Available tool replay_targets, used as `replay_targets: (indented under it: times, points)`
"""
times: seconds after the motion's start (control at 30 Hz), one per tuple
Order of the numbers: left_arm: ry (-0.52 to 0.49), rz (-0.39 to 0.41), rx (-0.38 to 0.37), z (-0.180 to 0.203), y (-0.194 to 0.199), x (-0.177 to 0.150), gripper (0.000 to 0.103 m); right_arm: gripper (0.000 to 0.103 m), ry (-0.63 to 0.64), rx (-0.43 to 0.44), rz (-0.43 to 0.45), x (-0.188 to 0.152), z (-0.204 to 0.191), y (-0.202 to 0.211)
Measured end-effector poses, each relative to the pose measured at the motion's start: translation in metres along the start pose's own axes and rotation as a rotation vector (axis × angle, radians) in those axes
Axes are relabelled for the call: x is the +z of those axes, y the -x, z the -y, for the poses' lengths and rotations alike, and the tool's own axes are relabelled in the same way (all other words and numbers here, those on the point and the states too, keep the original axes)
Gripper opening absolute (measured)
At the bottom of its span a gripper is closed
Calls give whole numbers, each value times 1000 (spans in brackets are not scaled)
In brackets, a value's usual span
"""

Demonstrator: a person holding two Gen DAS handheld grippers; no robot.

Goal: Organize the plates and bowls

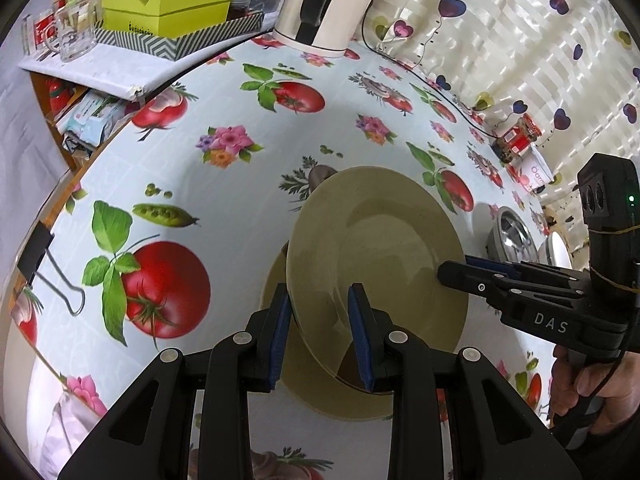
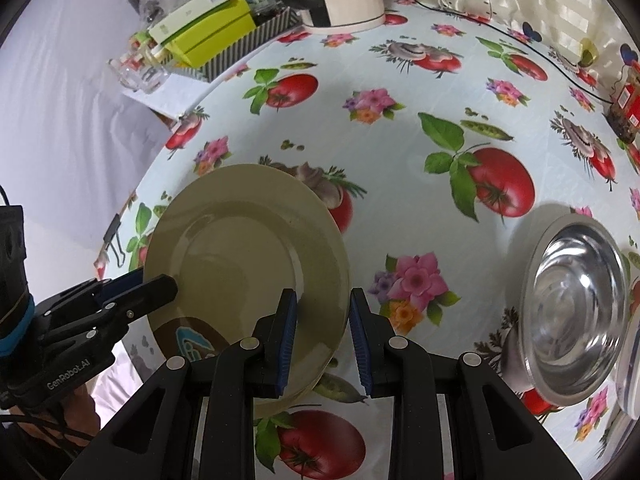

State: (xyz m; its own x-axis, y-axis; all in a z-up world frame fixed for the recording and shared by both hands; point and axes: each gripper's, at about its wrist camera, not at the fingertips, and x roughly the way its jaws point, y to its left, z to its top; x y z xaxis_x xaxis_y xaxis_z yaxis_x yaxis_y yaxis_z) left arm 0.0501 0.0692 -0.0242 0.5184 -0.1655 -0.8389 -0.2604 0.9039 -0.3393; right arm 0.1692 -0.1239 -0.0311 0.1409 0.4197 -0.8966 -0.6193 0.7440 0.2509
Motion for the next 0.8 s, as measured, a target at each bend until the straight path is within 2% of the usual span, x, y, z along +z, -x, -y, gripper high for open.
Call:
replay_targets:
  times: [0.8]
  points:
    - [-9,-22,39,-3,-2,-15,29,29,25,-4,-28,-15,-10,-16]
